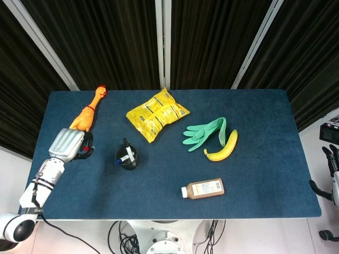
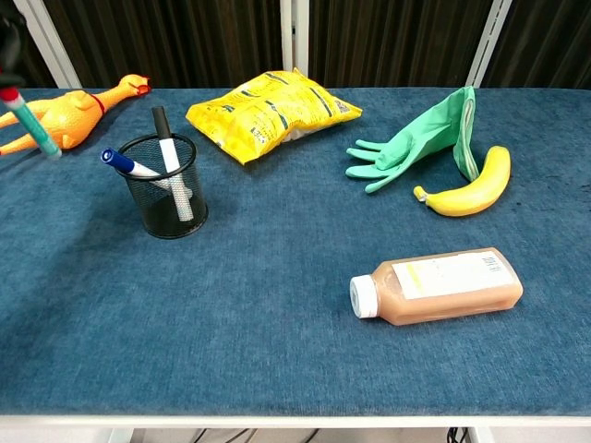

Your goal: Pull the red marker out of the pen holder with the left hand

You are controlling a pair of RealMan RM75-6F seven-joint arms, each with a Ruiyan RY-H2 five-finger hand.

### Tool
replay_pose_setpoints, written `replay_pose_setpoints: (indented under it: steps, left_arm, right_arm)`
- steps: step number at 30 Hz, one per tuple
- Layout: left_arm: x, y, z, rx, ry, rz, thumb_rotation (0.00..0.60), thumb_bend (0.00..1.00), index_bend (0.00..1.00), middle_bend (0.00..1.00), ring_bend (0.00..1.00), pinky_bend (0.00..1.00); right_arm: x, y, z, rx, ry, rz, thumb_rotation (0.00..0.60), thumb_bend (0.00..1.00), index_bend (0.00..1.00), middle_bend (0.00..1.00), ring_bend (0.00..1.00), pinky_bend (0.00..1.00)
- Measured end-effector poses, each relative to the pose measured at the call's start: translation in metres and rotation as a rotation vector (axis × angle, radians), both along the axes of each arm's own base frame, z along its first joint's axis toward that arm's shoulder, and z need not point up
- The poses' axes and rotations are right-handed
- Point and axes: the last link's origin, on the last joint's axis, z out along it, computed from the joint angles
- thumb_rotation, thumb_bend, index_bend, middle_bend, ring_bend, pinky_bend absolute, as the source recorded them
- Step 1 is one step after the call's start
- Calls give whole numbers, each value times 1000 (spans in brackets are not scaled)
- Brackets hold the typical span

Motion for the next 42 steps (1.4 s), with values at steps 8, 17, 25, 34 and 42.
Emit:
replay_pose_setpoints:
  steps: [8,17,25,34,42]
  left_arm:
    - [-20,15,-25,-61,5,58,600,358,538,658,653,733]
    - [-10,22,-40,-49,-70,-16,600,250,0,44,96,336]
    - [3,24,-41,26,-171,-119,600,173,0,0,0,100]
    - [0,12,-22,124,-134,-173,600,173,0,0,0,85]
    - [-51,-39,-4,259,-21,-112,600,173,0,0,0,42]
  right_arm:
    - [0,-1,-2,8,3,-6,600,185,0,0,0,0]
    - [-3,-1,-2,9,-2,-19,600,184,0,0,0,0]
    - [-5,-2,-2,9,-9,-21,600,184,0,0,0,0]
    - [-6,-1,-1,0,-13,-14,600,183,0,0,0,0]
    - [-2,1,-5,3,-13,11,600,183,0,0,0,0]
